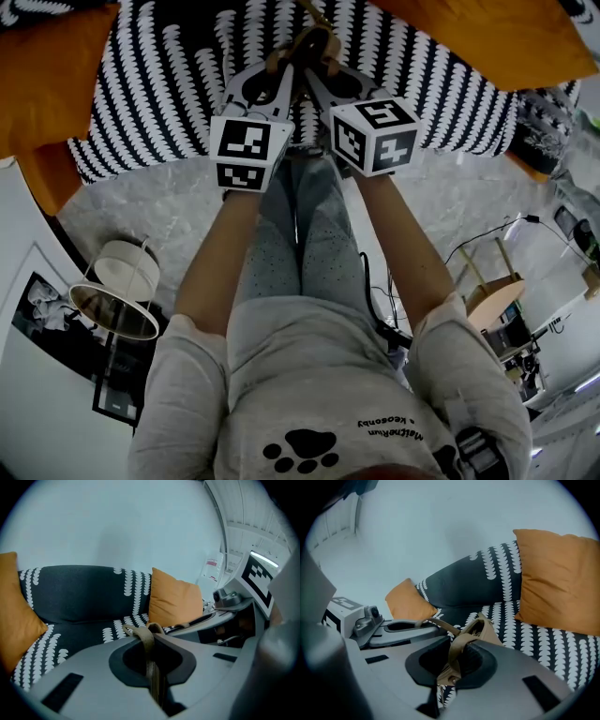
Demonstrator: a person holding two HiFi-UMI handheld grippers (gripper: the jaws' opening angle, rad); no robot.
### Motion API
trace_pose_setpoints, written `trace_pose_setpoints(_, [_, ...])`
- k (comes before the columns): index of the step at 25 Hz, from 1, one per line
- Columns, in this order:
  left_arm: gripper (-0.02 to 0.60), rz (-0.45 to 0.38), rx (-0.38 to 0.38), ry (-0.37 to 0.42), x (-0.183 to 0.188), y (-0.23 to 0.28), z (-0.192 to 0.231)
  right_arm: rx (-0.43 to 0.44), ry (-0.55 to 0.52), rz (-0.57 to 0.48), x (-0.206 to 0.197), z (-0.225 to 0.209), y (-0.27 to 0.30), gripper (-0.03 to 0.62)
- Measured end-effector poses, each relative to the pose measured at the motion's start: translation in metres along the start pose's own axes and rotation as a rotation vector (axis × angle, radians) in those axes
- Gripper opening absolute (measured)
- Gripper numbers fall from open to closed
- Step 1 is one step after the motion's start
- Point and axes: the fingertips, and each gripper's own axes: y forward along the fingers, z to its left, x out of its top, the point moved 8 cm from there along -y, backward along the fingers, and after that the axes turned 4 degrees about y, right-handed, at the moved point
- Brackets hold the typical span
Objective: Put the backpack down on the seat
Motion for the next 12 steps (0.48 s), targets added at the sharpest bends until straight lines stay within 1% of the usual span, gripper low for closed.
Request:
trace_pose_setpoints(3, [0.02, 0.01, 0.004, -0.015, 0.0, 0.006, 0.007, -0.031, -0.008, 0.009, 0.002, -0.003, 0.003, 0.035])
trace_pose_setpoints(6, [0.02, 0.026, -0.005, -0.034, -0.002, 0.009, 0.009, -0.084, -0.032, 0.024, 0.0, -0.006, 0.003, 0.037])
trace_pose_setpoints(9, [0.02, 0.049, -0.012, -0.052, -0.004, 0.002, 0.01, -0.133, -0.05, 0.051, -0.001, 0.001, 0.0, 0.038])
trace_pose_setpoints(10, [0.021, 0.048, -0.015, -0.051, 0.0, -0.003, 0.01, -0.148, -0.053, 0.06, 0.001, 0.005, -0.003, 0.054])
trace_pose_setpoints(12, [0.022, 0.043, -0.024, -0.048, 0.01, -0.008, 0.007, -0.17, -0.046, 0.077, 0.006, 0.007, -0.01, 0.163])
